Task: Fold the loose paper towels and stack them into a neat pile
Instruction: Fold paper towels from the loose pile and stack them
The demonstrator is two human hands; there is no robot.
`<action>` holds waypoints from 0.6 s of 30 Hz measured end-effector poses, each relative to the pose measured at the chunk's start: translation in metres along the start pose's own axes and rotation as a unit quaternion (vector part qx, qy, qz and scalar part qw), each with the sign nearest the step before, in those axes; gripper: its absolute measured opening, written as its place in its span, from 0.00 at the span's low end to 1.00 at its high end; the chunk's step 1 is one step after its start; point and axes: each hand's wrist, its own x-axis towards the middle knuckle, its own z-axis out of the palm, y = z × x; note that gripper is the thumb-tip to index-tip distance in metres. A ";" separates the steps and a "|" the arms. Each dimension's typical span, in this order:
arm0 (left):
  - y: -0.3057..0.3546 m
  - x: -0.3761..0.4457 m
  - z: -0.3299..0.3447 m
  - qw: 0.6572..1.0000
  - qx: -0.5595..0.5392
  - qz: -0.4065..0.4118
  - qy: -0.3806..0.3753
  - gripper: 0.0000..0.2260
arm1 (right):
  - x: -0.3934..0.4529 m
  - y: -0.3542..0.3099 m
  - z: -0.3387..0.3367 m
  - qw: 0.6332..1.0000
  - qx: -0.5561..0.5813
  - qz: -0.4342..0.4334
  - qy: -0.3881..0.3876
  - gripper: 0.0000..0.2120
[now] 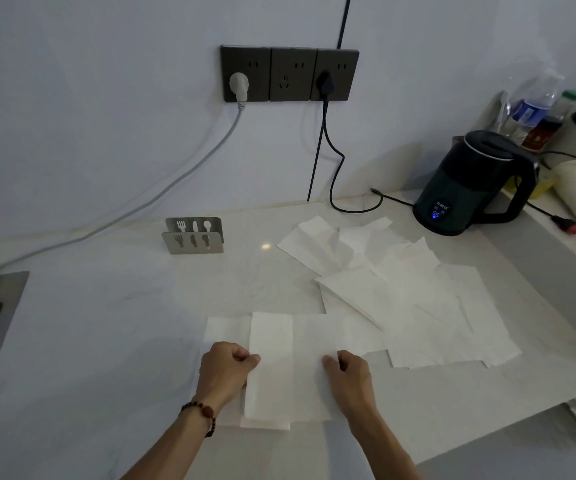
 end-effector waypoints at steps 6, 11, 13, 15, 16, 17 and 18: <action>-0.004 0.000 0.001 0.999 0.037 0.001 -0.005 0.12 | -0.002 0.007 0.001 0.999 -0.029 0.020 0.000 0.16; -0.004 -0.001 0.000 0.999 0.051 0.007 0.003 0.12 | -0.002 0.008 -0.001 0.999 -0.032 0.012 0.006 0.16; -0.003 -0.003 0.001 0.999 0.053 0.010 0.007 0.12 | -0.003 0.008 -0.002 1.000 -0.026 0.009 0.010 0.17; -0.002 -0.004 0.001 0.998 0.055 0.012 0.013 0.11 | -0.003 0.008 -0.002 1.000 -0.020 0.010 0.009 0.17; -0.001 -0.005 0.001 0.998 0.056 0.013 0.015 0.10 | -0.003 0.008 -0.002 1.000 -0.021 0.008 0.008 0.17; -0.001 -0.005 0.002 0.998 0.055 0.013 0.016 0.10 | -0.003 0.008 -0.002 1.000 -0.024 0.007 0.008 0.17; -0.001 -0.006 0.002 0.998 0.055 0.011 0.016 0.10 | -0.003 0.009 -0.002 1.000 -0.030 0.004 0.007 0.18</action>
